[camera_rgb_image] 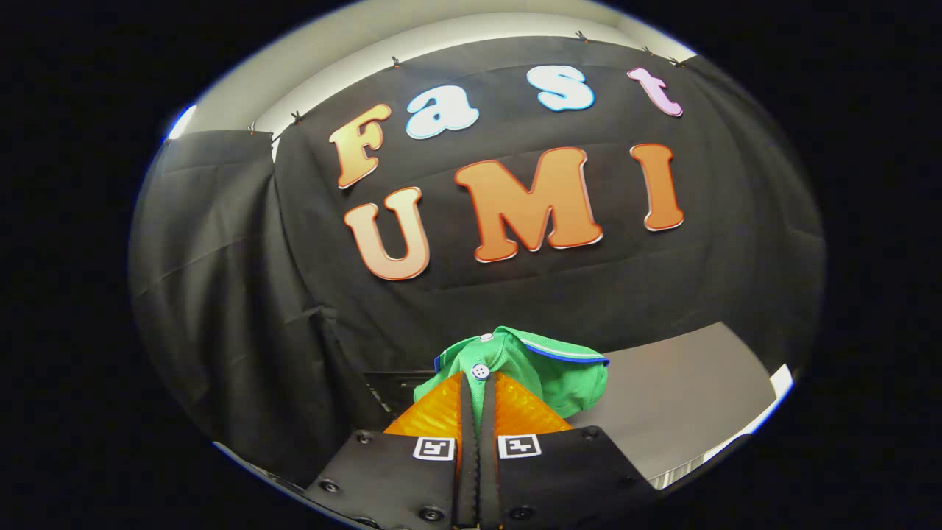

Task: Put the clothes into the washing machine and then close the washing machine lid.

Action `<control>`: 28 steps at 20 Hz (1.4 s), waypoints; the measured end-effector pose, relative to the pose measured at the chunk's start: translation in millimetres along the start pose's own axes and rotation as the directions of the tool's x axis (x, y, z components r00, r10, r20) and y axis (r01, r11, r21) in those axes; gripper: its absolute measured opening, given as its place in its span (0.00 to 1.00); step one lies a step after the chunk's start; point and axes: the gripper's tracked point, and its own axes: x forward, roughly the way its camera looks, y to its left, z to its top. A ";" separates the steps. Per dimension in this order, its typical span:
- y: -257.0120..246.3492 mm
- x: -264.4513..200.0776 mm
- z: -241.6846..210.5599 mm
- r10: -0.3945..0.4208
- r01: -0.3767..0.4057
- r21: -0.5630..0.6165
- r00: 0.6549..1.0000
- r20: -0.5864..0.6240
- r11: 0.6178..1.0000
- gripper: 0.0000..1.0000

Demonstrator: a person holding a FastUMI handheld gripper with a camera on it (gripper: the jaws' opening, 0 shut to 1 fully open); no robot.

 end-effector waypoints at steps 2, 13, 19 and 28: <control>34.6 17.4 -16.5 0.045 -0.044 0.026 0.999 -0.030 0.999 0.08; 99.6 141.2 -199.3 0.096 -0.069 0.088 0.927 -0.361 0.994 0.08; 80.2 195.0 -268.9 0.053 0.014 0.135 0.876 -0.479 0.991 0.08; 45.4 240.9 -351.1 -0.027 0.111 0.093 0.773 -0.634 0.989 0.08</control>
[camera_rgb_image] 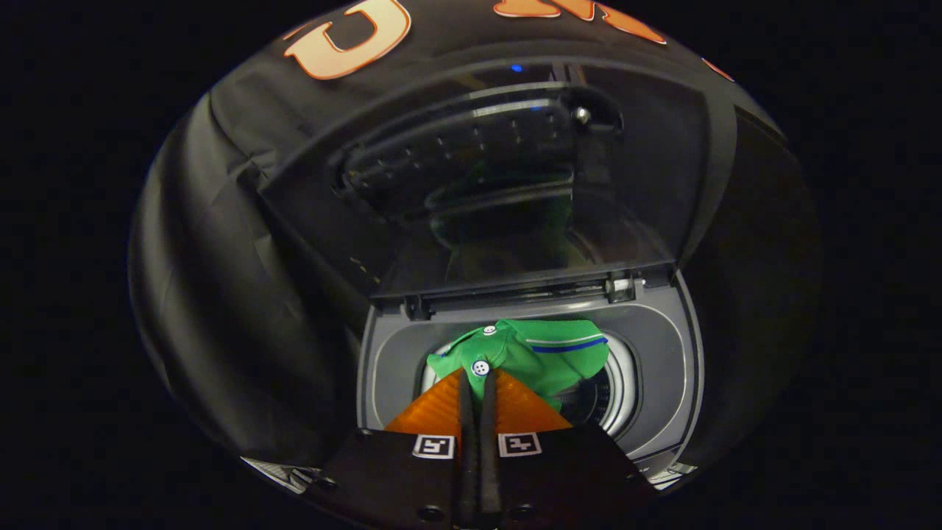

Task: Put the clothes into the washing machine and then close the washing machine lid.

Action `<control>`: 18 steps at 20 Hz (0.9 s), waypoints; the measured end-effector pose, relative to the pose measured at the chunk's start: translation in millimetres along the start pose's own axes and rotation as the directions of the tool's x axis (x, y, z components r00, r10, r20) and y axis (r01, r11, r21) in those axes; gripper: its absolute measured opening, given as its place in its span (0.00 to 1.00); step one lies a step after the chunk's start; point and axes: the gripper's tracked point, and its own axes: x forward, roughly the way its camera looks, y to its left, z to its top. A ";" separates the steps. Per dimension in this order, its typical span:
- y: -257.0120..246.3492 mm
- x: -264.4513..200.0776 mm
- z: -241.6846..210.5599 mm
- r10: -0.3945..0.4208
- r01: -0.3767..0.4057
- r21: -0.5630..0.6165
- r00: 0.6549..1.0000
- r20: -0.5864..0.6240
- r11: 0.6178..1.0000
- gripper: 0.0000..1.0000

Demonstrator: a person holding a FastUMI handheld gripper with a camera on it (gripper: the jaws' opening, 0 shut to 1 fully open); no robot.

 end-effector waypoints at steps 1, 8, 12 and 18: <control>-4.6 9.0 -6.5 -0.010 0.010 0.000 1.000 -0.022 1.000 0.08; -24.8 45.4 -27.9 -0.076 0.075 -0.011 0.994 -0.077 0.997 0.08; -31.2 60.9 -44.9 -0.104 0.101 -0.027 0.988 -0.115 0.995 0.08; -38.0 66.6 -49.2 -0.125 0.121 -0.034 0.982 -0.145 0.992 0.08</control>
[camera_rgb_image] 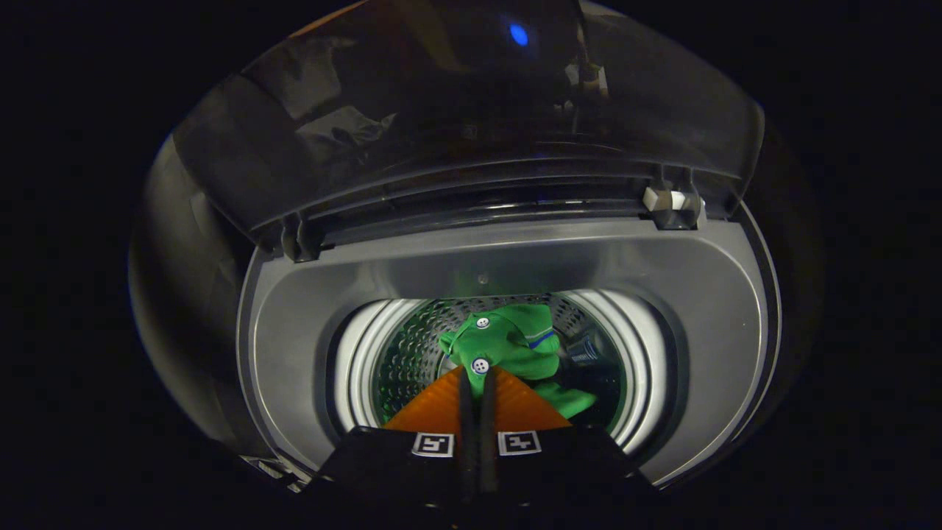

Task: Put the clothes into the washing machine and then close the washing machine lid.

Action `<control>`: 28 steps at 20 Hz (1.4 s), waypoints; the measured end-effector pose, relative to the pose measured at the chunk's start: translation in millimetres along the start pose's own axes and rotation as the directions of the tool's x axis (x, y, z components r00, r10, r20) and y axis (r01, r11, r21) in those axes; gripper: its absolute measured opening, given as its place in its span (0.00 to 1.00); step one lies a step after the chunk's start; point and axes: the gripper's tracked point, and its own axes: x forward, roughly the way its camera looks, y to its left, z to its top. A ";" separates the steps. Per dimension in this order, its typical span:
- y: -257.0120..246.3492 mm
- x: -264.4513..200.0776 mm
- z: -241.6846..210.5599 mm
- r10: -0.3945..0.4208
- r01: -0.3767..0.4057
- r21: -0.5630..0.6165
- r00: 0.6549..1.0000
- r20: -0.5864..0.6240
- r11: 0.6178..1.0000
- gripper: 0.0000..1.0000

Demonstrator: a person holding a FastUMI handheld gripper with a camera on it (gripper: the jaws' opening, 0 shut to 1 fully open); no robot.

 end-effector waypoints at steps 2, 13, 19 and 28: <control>0.1 6.2 -2.8 -0.005 0.005 -0.002 1.000 -0.011 1.000 0.08; -2.8 8.9 -17.6 -0.032 0.034 0.041 0.998 -0.050 0.999 0.56; -5.4 1.9 -18.1 -0.042 0.043 0.016 0.999 -0.031 0.999 0.99; 13.5 -115.9 40.8 -0.009 0.019 -0.055 0.984 0.176 0.998 0.99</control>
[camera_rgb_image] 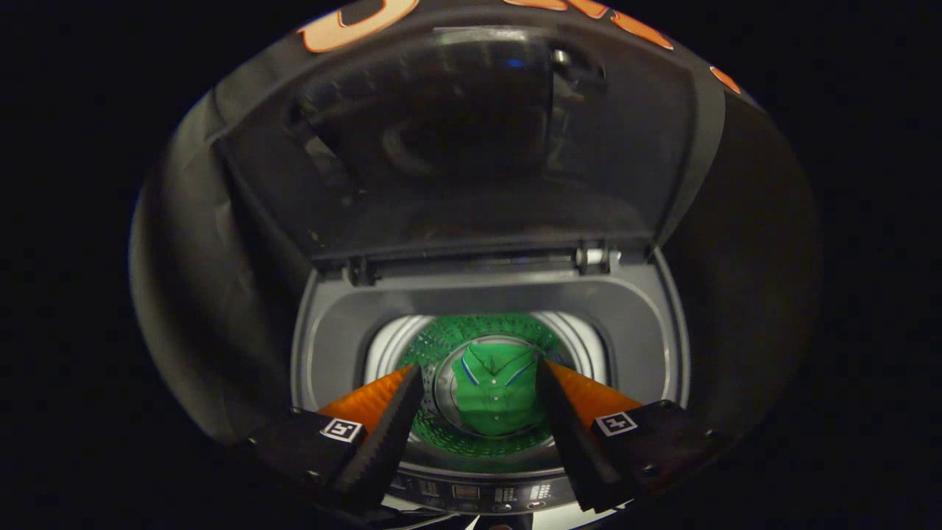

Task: Put the clothes into the washing machine and then close the washing machine lid.

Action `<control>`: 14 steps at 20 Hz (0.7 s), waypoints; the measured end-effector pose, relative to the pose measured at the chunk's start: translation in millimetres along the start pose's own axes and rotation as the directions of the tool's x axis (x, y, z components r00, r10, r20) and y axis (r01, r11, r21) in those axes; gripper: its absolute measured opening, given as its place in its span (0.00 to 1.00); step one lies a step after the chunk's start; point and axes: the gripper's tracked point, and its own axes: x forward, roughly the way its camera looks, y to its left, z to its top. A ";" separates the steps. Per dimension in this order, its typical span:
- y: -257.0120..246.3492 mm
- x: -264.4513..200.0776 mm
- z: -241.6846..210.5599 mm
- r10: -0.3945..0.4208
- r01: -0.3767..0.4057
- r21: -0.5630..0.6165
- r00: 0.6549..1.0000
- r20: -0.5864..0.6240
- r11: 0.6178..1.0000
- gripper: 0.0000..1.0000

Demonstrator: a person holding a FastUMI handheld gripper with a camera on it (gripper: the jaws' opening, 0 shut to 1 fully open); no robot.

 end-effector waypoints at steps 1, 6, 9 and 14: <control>1.9 -15.2 14.3 0.004 -0.004 -0.014 1.000 0.031 1.000 0.99; 12.4 -65.0 93.0 0.023 -0.012 -0.055 0.978 0.209 0.998 0.99; 20.2 -80.1 141.6 0.034 -0.012 -0.072 0.948 0.316 0.997 0.99; 21.2 -98.1 207.0 0.017 0.035 -0.119 0.913 0.407 0.992 0.99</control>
